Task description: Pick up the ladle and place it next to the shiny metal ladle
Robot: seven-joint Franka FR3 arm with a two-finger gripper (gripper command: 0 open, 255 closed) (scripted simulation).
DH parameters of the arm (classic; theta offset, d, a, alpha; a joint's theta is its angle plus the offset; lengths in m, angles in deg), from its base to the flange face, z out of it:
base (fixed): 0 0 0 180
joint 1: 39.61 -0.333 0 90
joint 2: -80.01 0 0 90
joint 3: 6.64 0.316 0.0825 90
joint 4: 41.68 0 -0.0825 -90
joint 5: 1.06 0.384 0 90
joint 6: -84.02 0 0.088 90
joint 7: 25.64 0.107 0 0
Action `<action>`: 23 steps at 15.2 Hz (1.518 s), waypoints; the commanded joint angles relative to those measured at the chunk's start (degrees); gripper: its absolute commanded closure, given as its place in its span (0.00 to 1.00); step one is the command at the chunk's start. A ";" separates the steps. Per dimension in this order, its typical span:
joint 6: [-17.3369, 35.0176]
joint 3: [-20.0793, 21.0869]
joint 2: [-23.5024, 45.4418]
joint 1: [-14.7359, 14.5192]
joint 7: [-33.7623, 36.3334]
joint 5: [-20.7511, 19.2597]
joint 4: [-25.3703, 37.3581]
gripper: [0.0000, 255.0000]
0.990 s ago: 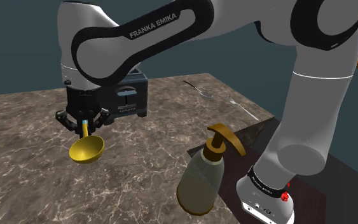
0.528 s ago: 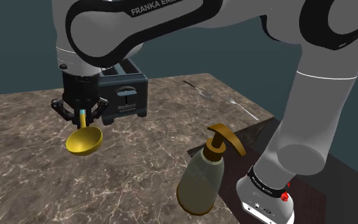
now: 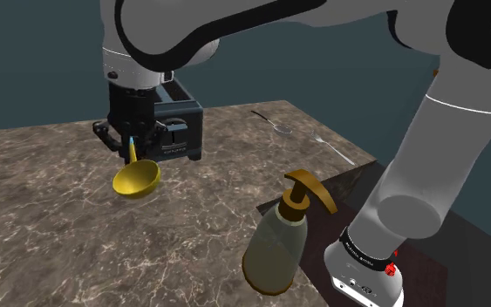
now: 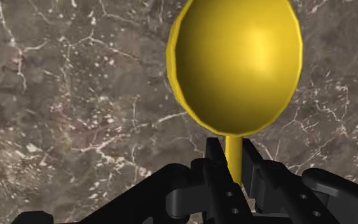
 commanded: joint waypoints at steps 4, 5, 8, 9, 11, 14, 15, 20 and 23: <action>0.16 -2.38 -10.53 3.63 -9.08 7.03 -10.47 1.00; 0.00 -3.16 -12.49 4.04 -10.86 8.19 -12.35 1.00; -0.78 -5.84 -18.05 4.93 -15.97 10.97 -17.62 1.00; -1.13 -6.81 -19.79 5.18 -17.60 11.66 -19.25 1.00; -1.90 -8.82 -23.11 5.65 -20.74 12.71 -22.35 1.00; -3.22 -12.01 -27.71 6.38 -25.19 13.49 -26.56 1.00; -3.70 -13.09 -29.15 6.67 -26.63 13.55 -27.86 1.00; -6.24 -18.66 -35.58 8.57 -33.52 12.57 -33.44 1.00; -7.81 -22.14 -38.79 10.10 -37.53 11.07 -36.05 1.00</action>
